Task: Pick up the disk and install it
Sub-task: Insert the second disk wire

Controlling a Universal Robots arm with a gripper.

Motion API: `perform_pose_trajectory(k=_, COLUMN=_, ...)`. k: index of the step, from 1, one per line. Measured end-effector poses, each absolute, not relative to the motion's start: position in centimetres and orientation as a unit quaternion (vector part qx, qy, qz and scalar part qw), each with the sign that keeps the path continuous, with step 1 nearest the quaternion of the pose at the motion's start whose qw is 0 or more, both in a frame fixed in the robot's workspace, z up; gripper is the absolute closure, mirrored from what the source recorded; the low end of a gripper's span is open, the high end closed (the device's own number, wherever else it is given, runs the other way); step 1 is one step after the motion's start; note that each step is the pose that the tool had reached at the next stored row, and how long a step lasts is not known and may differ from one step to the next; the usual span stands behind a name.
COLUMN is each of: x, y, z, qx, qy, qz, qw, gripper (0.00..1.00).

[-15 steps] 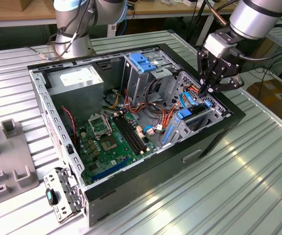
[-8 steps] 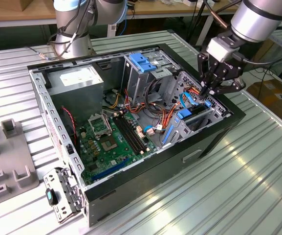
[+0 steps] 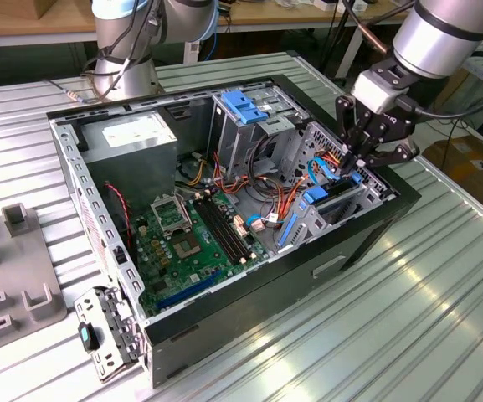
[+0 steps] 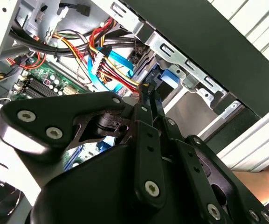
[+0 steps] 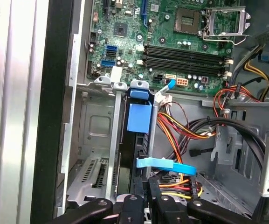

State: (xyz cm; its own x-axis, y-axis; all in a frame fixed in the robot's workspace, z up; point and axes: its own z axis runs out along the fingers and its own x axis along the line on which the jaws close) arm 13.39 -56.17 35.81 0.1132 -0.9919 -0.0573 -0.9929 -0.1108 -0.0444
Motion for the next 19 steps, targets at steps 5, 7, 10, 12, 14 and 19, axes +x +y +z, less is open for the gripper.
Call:
perform_pose_trajectory(k=5, x=13.25, y=-56.19, z=35.76, qx=-0.745, qy=0.666, qz=0.007, qw=0.036, gripper=0.84)
perform_pose_trajectory(k=7, x=13.24, y=-56.18, z=35.68, qx=-0.745, qy=0.666, qz=0.007, qw=0.036, gripper=0.84)
perform_pose_trajectory(k=10, x=13.21, y=-56.19, z=35.55, qx=-0.743, qy=0.668, qz=0.006, qw=0.036, gripper=0.84)
perform_pose_trajectory(k=12, x=13.20, y=-56.19, z=35.50, qx=-0.741, qy=0.670, qz=0.006, qw=0.036, gripper=0.84)
perform_pose_trajectory(k=14, x=13.20, y=-56.19, z=35.49, qx=-0.741, qy=0.670, qz=0.006, qw=0.036, gripper=0.84)
perform_pose_trajectory(k=19, x=13.02, y=-56.20, z=35.39, qx=-0.737, qy=0.674, qz=0.006, qw=0.036, gripper=0.84)
